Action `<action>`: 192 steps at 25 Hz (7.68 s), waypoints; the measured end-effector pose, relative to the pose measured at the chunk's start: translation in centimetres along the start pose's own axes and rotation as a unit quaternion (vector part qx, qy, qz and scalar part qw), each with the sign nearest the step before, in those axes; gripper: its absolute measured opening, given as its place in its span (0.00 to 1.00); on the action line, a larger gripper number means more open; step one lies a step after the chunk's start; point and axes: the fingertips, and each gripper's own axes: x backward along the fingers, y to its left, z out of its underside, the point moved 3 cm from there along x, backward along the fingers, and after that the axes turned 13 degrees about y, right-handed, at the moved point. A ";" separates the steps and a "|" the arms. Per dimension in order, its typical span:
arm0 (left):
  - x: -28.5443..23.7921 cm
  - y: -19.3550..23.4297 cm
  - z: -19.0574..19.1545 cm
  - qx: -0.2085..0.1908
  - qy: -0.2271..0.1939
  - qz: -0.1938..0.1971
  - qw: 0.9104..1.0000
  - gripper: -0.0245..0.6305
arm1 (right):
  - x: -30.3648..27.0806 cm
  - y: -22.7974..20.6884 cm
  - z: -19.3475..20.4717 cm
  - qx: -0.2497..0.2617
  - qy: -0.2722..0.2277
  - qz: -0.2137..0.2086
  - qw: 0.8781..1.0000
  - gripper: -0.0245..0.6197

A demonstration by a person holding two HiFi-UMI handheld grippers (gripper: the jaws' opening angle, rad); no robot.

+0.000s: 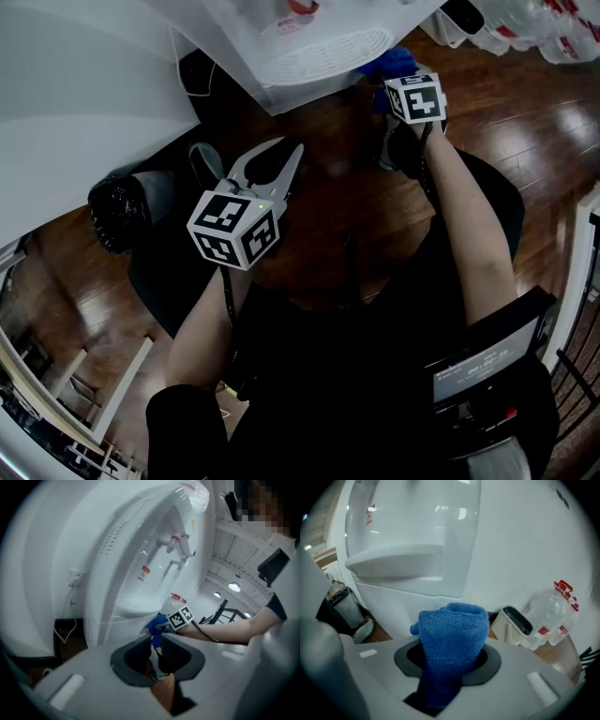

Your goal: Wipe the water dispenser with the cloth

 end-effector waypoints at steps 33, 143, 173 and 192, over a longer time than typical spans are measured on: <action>-1.5 2.1 -1.1 -0.036 0.027 -0.023 0.999 0.14 | -9.9 -1.5 6.4 -0.081 0.130 0.003 0.988 0.28; 15.0 -5.7 -7.2 -0.020 -0.049 0.038 0.998 0.41 | 25.5 23.5 -1.8 0.365 -0.218 -0.309 0.851 0.28; 24.3 -14.6 -19.8 -0.192 -0.296 0.051 0.934 0.35 | 48.3 14.6 -3.7 0.334 -0.467 -0.167 0.802 0.31; 20.7 -8.3 -37.1 -0.439 -0.147 -0.027 0.886 0.34 | 42.3 13.7 -2.2 0.167 -0.388 -0.216 0.880 0.27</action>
